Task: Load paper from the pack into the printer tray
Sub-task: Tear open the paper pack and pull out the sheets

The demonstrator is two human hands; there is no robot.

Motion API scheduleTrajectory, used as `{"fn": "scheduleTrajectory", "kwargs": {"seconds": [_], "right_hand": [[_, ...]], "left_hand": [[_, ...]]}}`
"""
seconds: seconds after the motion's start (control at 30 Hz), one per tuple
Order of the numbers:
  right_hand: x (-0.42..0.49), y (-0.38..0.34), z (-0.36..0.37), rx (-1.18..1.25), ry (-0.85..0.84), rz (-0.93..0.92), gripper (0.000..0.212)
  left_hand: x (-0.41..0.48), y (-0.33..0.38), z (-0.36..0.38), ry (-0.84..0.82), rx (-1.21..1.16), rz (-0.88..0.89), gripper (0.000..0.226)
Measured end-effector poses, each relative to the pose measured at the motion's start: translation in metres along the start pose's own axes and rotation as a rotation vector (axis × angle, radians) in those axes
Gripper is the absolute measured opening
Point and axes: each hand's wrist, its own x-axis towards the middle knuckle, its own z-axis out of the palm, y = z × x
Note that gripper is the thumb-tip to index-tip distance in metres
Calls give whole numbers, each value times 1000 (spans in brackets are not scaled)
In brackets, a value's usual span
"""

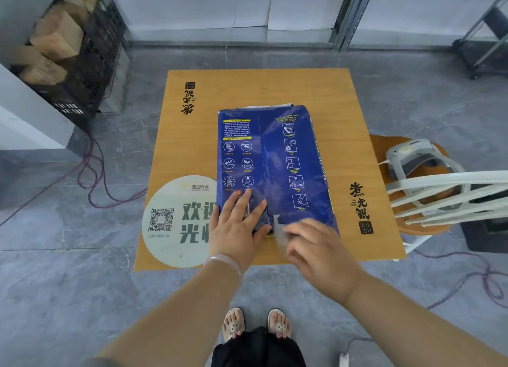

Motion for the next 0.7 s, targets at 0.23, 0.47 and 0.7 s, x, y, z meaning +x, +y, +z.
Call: {"fn": "scheduleTrajectory", "kwargs": {"seconds": [0.23,0.47,0.7], "right_hand": [[-44,-12,26,-117,-337,-110,34],[-21,-18,6,34,-63,-65,27],[28,-6,3,-147,-95,201,76]], "left_hand": [[0,0,-5,-76,-1,-8,53],[-1,-3,-10,-95,-8,23,58],[1,1,-13,-98,65,31,74]]}}
